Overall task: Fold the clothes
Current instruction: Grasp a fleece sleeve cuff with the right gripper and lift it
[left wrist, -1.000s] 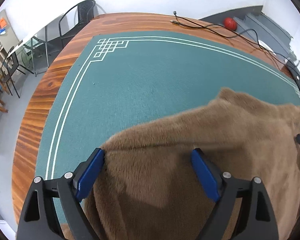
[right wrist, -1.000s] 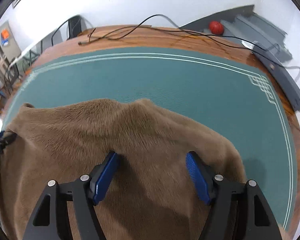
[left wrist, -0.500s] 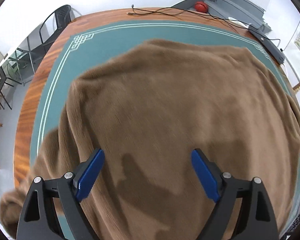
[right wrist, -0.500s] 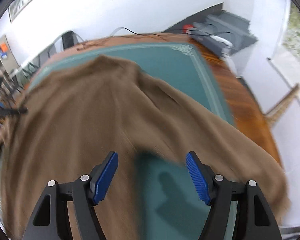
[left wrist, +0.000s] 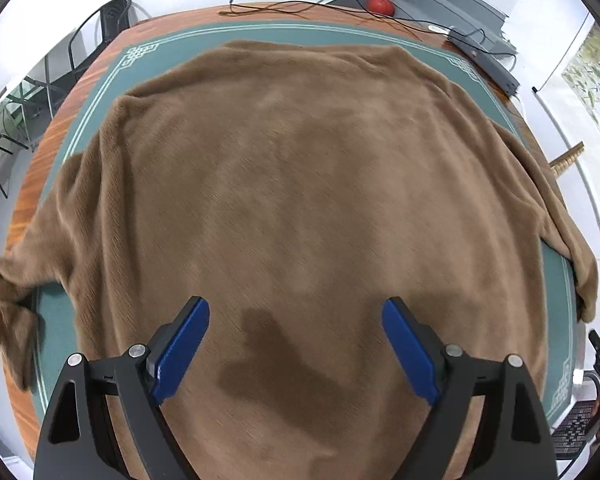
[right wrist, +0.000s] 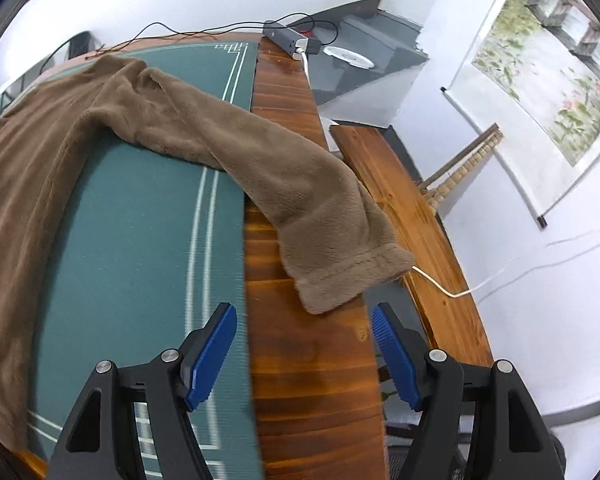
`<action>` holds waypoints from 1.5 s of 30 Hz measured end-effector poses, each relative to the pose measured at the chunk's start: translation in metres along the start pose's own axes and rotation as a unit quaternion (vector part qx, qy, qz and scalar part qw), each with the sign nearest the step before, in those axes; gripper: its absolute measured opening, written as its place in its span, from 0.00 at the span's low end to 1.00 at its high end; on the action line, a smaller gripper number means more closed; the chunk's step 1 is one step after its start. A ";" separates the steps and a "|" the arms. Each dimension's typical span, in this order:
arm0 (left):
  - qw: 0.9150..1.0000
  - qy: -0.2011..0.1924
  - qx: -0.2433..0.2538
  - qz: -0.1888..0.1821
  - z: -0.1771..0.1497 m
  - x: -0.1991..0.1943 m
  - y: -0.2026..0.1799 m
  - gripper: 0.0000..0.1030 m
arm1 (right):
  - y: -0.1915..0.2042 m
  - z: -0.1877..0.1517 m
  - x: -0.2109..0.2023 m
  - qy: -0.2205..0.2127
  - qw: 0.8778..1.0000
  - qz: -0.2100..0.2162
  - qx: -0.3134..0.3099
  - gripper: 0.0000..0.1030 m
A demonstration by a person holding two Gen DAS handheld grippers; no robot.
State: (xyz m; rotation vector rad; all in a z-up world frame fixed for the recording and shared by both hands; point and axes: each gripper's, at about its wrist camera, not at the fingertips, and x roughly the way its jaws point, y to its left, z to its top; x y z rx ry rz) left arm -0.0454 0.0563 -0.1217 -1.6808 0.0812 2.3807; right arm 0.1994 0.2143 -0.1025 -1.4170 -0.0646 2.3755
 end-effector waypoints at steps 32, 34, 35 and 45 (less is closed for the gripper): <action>0.998 0.013 -0.042 -0.034 -0.060 -0.021 -0.032 0.88 | -0.085 0.047 0.022 0.049 0.950 0.257 0.171 0.15; 0.999 0.009 -0.034 -0.040 -0.056 -0.025 -0.037 0.88 | -0.089 0.054 0.009 0.055 0.916 0.336 0.210 0.15; 0.999 0.006 -0.029 -0.044 -0.054 -0.027 -0.039 0.88 | -0.091 0.058 0.003 0.057 0.897 0.375 0.229 0.15; 0.997 -0.015 -0.019 -0.066 -0.042 -0.049 -0.018 0.88 | -0.023 0.125 -0.086 -0.022 0.715 0.660 0.229 0.15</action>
